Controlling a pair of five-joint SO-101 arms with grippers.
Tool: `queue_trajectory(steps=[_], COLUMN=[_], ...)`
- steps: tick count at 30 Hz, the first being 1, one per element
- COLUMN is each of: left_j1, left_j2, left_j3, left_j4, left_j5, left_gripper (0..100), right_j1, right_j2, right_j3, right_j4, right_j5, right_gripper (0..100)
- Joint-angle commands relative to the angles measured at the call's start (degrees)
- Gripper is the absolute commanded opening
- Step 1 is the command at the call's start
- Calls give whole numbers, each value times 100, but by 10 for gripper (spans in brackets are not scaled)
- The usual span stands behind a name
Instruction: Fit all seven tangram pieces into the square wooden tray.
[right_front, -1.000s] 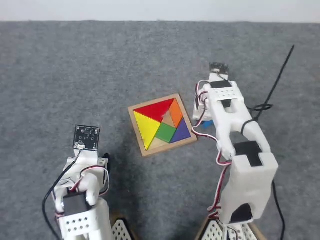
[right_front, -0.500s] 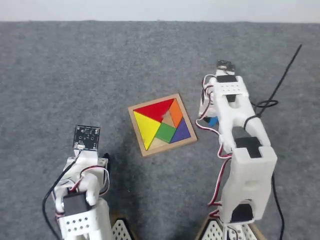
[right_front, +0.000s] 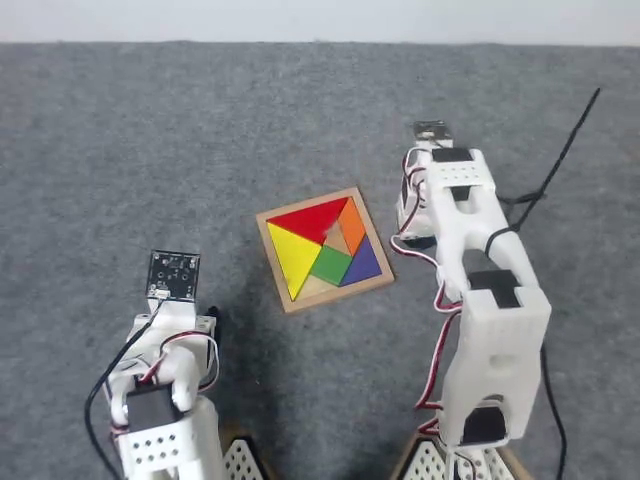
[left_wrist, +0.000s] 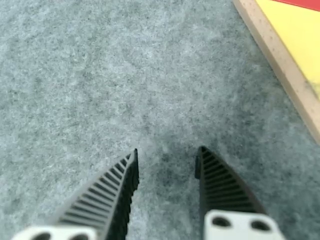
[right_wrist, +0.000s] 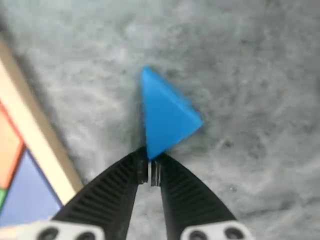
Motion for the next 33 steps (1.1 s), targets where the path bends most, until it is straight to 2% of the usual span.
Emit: queue_trajectory(steps=[1,8,12,15,25,29,33], left_j1=[9,9,18,26,9,9,9], left_j2=[-105,-105,-105,-105,-105,-105,-105], left_j3=[-48,-48,-48,-48,-48,-48,-48], left_j4=[35,35,35,35,35,35,35], left_j5=[44,44,44,44,44,44,44], left_gripper=[190,190,190,190,190,190,190], right_j1=[101,22,22,4,-84,-119,-233], right_j2=[-84,-75,13,154,532,699,690], right_j3=[-624,-1380,-1442,-1451,-1459,-1451,-1459], right_j4=[426,919,778,699,611,321,-31], right_j5=[167,211,132,-211,-404,-1213,-1301], right_gripper=[9,18,137,207,213,214,215])
